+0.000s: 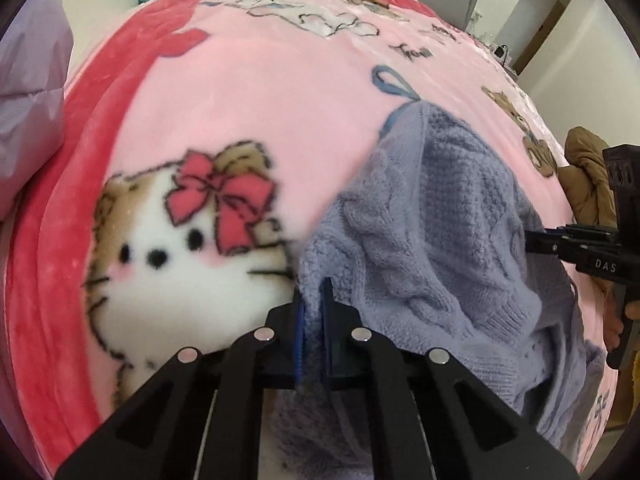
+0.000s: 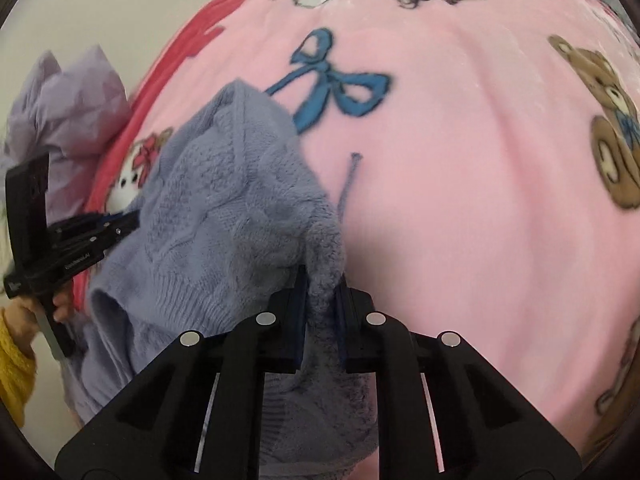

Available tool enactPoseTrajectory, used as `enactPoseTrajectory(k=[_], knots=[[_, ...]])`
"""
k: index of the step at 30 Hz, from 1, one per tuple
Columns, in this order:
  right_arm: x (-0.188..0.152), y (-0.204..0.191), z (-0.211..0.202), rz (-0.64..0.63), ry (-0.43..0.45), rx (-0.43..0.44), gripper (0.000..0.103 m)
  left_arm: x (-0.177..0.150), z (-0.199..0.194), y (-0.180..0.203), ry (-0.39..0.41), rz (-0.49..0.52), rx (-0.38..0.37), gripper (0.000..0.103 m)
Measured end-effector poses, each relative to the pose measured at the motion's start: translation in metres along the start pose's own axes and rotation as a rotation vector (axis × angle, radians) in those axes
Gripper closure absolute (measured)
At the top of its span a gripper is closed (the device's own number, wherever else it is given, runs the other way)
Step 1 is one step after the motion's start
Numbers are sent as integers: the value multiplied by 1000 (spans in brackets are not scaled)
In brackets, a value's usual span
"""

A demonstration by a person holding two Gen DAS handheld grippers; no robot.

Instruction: Fold large clothes

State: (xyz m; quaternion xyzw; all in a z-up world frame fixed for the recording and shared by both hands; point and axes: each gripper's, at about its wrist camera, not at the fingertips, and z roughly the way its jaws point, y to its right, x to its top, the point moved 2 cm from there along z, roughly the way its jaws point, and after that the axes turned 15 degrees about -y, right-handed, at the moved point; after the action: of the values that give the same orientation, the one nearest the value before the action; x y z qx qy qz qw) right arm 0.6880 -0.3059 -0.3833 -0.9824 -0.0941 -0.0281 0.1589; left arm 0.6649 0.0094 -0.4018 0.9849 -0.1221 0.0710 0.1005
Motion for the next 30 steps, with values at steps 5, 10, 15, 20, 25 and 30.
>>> enactPoseTrajectory(k=[5,10,15,20,25,30], knots=[[-9,4,-26,29,106,9,94,-4,-26,-9,68,-10,-25,97],[-33,-9,-71,-15,197,55,97,-15,-69,-12,164,13,-137,97],[-71,-33,-111,-88,247,162,98,-49,-117,1,217,69,-217,97],[-132,-60,-143,-141,292,263,98,-127,-165,27,293,185,-233,97],[-217,-62,-154,-81,309,340,98,-217,-167,49,251,247,-219,97],[-287,-58,-114,-5,162,357,98,-289,-135,59,101,216,-253,97]])
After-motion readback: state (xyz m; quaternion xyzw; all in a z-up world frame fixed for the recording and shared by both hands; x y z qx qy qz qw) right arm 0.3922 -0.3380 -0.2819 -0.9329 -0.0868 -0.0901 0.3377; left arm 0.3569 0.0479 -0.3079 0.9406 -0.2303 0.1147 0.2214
